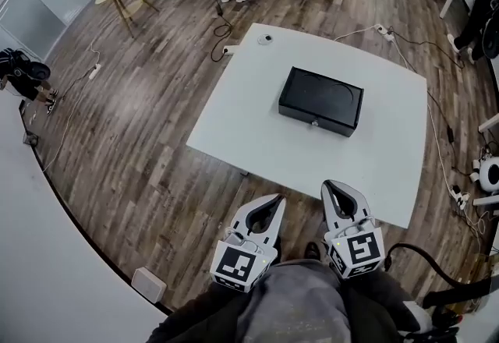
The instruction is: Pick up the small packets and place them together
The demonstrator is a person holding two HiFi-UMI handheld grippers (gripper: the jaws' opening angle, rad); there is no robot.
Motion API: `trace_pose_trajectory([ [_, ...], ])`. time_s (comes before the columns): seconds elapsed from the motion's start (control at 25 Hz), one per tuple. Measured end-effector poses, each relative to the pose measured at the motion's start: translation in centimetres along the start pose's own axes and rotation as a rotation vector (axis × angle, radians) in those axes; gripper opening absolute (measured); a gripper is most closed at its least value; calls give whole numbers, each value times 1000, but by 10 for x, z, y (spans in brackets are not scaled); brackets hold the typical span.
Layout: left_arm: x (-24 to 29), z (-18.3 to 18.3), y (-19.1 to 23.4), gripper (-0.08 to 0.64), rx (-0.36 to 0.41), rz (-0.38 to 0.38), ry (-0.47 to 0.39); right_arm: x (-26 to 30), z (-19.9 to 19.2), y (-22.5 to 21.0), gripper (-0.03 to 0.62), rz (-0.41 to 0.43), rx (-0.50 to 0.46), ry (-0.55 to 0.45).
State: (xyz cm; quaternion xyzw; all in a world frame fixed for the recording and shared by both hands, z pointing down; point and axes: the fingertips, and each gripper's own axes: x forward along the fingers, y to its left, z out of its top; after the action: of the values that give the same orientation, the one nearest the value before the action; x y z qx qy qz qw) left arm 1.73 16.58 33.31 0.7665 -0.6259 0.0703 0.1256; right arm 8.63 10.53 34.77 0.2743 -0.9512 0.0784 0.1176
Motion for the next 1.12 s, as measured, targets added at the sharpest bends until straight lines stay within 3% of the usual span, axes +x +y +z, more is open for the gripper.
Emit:
trace_pose_trajectory([
  [0.44, 31, 20, 73, 3, 35, -153, 14, 61, 31, -5, 5, -180, 11, -17],
  [0.8, 63, 13, 66, 3, 47, -272, 57, 57, 30, -34, 5, -306, 14, -20],
  [1.12, 102, 19, 75, 3, 72, -285, 113, 77, 21, -73, 5, -333, 84, -4],
])
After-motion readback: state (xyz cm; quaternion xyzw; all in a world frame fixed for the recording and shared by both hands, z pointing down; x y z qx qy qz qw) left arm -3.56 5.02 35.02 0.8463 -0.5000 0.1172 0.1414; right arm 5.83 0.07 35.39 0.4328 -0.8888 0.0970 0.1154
